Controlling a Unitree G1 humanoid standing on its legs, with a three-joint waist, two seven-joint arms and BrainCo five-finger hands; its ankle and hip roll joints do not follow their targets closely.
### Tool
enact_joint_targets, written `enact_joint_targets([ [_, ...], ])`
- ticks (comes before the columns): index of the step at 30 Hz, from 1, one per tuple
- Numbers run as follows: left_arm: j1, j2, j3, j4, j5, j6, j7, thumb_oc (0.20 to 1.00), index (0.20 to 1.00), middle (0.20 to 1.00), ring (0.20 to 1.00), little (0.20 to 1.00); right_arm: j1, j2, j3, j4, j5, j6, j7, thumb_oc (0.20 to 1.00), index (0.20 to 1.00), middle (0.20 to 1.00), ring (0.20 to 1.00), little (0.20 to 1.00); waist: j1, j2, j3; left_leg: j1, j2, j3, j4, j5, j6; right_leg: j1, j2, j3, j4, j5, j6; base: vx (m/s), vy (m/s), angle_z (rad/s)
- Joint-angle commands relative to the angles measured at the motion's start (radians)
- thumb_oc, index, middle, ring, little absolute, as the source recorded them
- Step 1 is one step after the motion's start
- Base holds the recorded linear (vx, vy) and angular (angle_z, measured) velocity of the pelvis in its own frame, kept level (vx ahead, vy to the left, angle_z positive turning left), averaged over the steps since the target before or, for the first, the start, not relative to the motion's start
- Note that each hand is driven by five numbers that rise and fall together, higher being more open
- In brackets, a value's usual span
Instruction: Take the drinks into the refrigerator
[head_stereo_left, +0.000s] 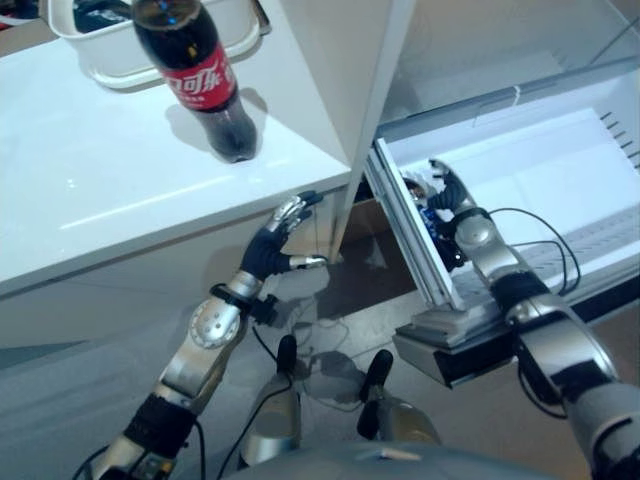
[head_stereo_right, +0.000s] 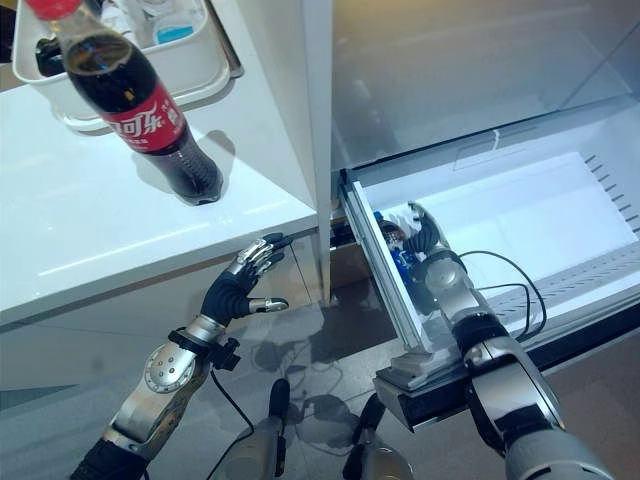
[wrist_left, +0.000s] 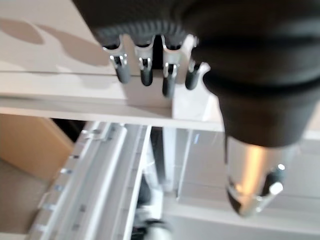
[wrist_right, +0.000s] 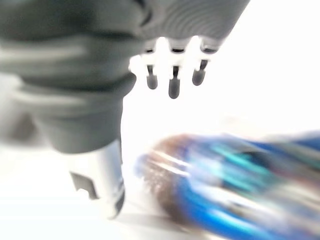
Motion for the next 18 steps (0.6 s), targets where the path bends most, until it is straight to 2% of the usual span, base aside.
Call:
enact_joint_targets([
  [1,0.015,0.015,0.027,-0.022,0.041,-0.059,-0.023,1.0,1.0,1.0,1.0,1.0,0.159,0.0,-0.111,-0.102,0.123,-0.12,-0.037,1.0,1.0,1.0,1.0,1.0,-0.056,-0.021,-0.002,-0.001,-0.055,0.001,-0.045,-0.028,0.063,0.002,-0.031,0.019,0.025,0.018,0.064,0.01,0.008,-0.11],
  [3,0.021,0.013,0.027,-0.01,0.034,-0.059,-0.031,1.0,1.0,1.0,1.0,1.0,0.215,0.005,-0.155,-0.136,0.137,-0.134,-0.025,1.0,1.0,1.0,1.0,1.0,-0.064,-0.023,-0.01,-0.002,-0.058,0.003,-0.045,-0.024,0.066,0.0,-0.034,0.021,0.027,0.02,0.063,0.02,0.003,-0.1],
  [4,0.034,0.017,0.043,-0.008,0.033,-0.057,-0.046,1.0,1.0,1.0,1.0,1.0,0.283,0.003,-0.249,-0.22,0.162,-0.152,-0.035,1.0,1.0,1.0,1.0,1.0,-0.078,-0.023,-0.02,0.011,-0.058,0.009,-0.045,-0.031,0.068,0.007,-0.032,0.028,0.029,0.015,0.064,0.03,-0.005,-0.08],
  [6,0.043,0.017,0.055,-0.007,0.03,-0.055,-0.061,1.0,1.0,1.0,1.0,1.0,0.345,-0.002,-0.324,-0.294,0.182,-0.169,-0.034,1.0,1.0,1.0,1.0,1.0,-0.095,-0.023,-0.033,0.02,-0.058,0.016,-0.045,-0.037,0.069,0.01,-0.032,0.037,0.031,0.012,0.064,0.03,-0.005,-0.11],
  [8,0.043,0.012,0.067,-0.003,0.029,-0.051,-0.067,1.0,1.0,1.0,1.0,1.0,0.379,-0.009,-0.4,-0.36,0.18,-0.18,-0.056,1.0,1.0,1.0,1.0,1.0,-0.108,-0.023,-0.044,0.028,-0.057,0.025,-0.045,-0.043,0.069,0.014,-0.029,0.047,0.029,0.01,0.065,0.03,-0.004,-0.11],
  [10,0.042,0.013,0.073,-0.006,0.036,-0.052,-0.07,1.0,1.0,1.0,1.0,1.0,0.395,-0.013,-0.419,-0.376,0.189,-0.187,-0.051,1.0,1.0,1.0,1.0,1.0,-0.114,-0.022,-0.048,0.034,-0.056,0.028,-0.045,-0.046,0.07,0.016,-0.027,0.052,0.027,0.01,0.065,0.02,-0.001,-0.22],
  [11,0.04,0.012,0.081,-0.013,0.041,-0.055,-0.078,1.0,1.0,1.0,1.0,1.0,0.417,-0.025,-0.484,-0.394,0.209,-0.2,-0.063,1.0,1.0,1.0,1.0,1.0,-0.13,-0.021,-0.055,0.041,-0.056,0.034,-0.045,-0.05,0.07,0.018,-0.023,0.06,0.026,0.008,0.065,0.01,-0.009,-0.25],
  [16,0.038,0.012,0.077,-0.025,0.018,-0.051,-0.111,1.0,1.0,1.0,1.0,1.0,0.431,-0.074,-0.604,-0.256,0.306,-0.228,-0.108,1.0,1.0,1.0,1.0,1.0,-0.15,-0.019,-0.075,0.06,-0.052,0.051,-0.045,-0.065,0.069,0.029,-0.012,0.076,0.019,0.005,0.067,0.03,-0.011,-0.17],
  [18,0.037,0.009,0.077,-0.022,0.013,-0.048,-0.115,1.0,1.0,1.0,1.0,1.0,0.432,-0.082,-0.615,-0.228,0.334,-0.234,-0.104,1.0,1.0,1.0,1.0,1.0,-0.151,-0.017,-0.079,0.063,-0.051,0.055,-0.045,-0.067,0.068,0.03,-0.011,0.08,0.018,0.005,0.068,0.02,-0.002,-0.2],
])
